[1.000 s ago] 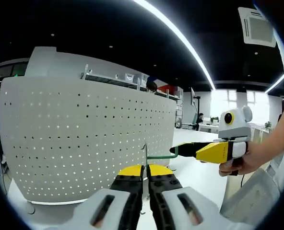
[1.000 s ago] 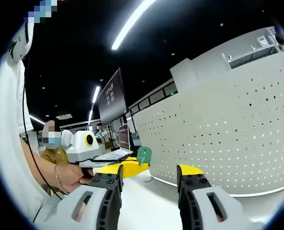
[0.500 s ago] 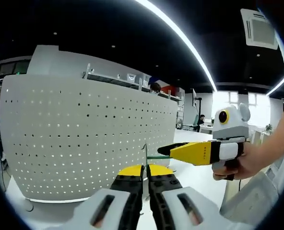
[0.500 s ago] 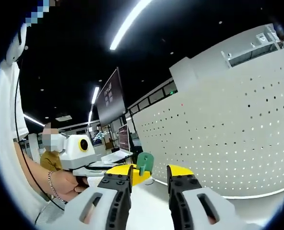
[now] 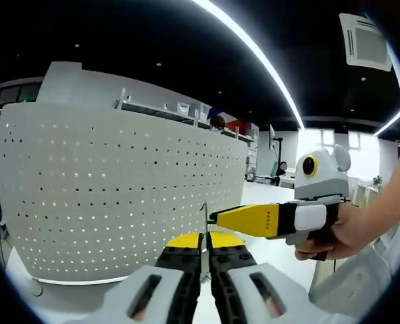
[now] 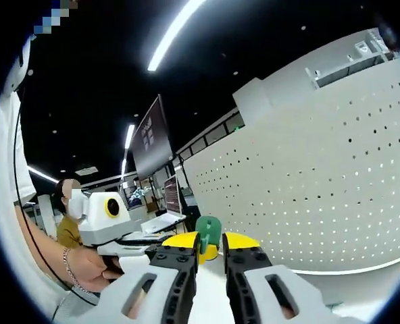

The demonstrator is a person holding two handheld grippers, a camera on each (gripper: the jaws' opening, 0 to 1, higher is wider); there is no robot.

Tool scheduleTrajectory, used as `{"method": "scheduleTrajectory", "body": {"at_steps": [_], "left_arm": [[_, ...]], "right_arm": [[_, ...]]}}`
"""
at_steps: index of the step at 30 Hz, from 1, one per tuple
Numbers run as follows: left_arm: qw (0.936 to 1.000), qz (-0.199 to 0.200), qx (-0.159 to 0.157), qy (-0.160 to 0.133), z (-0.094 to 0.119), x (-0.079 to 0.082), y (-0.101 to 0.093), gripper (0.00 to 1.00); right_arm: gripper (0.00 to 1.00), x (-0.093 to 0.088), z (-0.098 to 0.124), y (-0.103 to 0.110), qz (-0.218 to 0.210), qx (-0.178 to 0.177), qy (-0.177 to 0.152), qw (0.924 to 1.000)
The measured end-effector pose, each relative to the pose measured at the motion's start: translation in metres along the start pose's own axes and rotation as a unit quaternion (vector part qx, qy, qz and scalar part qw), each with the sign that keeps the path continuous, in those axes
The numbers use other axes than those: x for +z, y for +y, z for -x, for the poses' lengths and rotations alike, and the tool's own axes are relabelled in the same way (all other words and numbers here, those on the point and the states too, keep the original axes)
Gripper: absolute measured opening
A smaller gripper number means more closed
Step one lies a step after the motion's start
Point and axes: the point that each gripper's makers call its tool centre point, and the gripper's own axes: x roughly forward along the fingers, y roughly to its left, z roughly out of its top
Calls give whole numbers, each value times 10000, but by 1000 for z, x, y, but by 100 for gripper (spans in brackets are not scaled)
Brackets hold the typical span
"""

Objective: Insert the hook assembly into the mounting plate slot until the hook locks in place.

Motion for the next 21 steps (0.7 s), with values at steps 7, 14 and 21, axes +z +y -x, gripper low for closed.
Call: {"method": "scheduleTrajectory", "body": {"at_steps": [7, 14, 21], "left_arm": [[10000, 7, 27, 42, -1, -1, -1, 2], [9999, -4, 87, 94, -1, -3, -1, 2], [9999, -44, 94, 112, 0, -2, -3, 2]], "right_arm": [[7, -2, 0, -1, -37, -44, 6, 10000], [3, -4, -1, 1, -22, -67, 22, 10000], [2, -4, 0, 0, -94, -122, -2, 9999]]}}
